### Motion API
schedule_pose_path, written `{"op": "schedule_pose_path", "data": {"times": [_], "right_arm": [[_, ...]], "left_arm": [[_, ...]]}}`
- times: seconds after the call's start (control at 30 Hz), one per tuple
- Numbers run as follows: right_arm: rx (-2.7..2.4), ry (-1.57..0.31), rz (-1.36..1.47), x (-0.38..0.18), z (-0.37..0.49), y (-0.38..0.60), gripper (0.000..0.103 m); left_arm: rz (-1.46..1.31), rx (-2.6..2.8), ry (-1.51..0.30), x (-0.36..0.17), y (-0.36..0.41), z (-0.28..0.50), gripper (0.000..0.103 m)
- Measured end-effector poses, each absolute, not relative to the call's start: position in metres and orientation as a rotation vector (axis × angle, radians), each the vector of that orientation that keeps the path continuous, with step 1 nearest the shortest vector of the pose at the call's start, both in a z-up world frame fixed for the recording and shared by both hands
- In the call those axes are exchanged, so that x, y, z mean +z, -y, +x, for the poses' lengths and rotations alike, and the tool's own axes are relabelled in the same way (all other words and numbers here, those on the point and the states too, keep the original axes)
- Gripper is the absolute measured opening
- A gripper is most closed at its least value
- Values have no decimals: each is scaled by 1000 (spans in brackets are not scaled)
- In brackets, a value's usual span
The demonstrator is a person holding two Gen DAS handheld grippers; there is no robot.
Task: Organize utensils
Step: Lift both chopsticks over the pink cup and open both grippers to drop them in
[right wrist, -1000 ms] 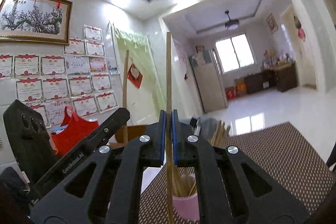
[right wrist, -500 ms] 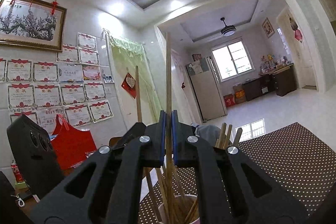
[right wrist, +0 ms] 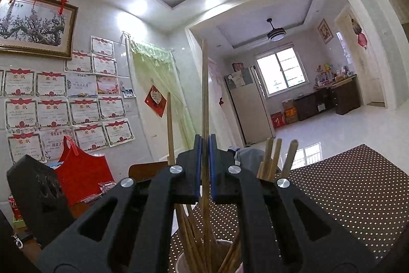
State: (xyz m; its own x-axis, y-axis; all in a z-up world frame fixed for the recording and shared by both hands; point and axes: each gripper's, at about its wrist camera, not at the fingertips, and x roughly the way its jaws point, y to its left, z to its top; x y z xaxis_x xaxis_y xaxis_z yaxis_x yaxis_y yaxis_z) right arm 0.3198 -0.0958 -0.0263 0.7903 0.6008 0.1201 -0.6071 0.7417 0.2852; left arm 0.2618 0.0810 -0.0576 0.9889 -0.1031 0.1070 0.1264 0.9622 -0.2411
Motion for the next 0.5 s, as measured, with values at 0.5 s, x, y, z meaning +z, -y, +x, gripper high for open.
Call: {"op": "schedule_pose_path", "data": {"times": [0.5], "right_arm": [[666,-40,292,-37,312,94,6]], "left_arm": [[-223,-98,15,-68,-80,248,21]]}}
